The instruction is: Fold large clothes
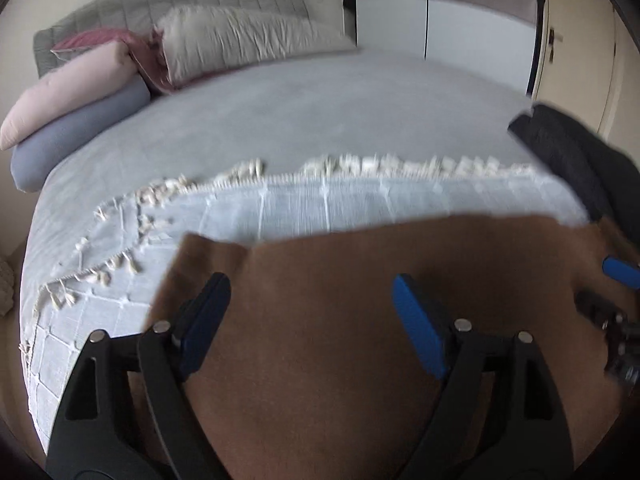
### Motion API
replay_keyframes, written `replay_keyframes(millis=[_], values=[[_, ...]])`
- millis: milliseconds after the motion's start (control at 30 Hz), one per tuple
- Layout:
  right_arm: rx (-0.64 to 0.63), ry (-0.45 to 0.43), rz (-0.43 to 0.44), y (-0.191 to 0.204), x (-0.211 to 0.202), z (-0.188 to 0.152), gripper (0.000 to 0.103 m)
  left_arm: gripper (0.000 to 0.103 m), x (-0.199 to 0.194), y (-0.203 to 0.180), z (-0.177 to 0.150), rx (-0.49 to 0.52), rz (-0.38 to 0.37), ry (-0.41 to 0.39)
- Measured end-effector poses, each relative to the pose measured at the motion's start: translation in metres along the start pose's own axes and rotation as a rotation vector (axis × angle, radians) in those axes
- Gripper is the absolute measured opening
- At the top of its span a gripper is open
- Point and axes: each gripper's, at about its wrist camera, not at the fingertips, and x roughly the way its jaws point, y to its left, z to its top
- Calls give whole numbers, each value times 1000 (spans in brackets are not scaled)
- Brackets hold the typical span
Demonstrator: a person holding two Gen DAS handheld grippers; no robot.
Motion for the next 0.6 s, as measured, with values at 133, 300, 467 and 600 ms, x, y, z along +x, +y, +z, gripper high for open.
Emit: replay_keyframes(millis=[133, 300, 467, 600], values=[[62, 14, 18, -40, 20, -7, 72, 82, 38, 53, -18, 78, 243, 77], [335, 222, -379, -198, 41, -43, 74, 81, 47, 141, -24, -139, 267, 172], [260, 166, -414, -187, -2, -45, 56, 79, 26, 147, -32, -64, 367, 174], [190, 44, -340, -149, -54, -45, 60, 79, -38, 136, -38, -68, 245, 79]])
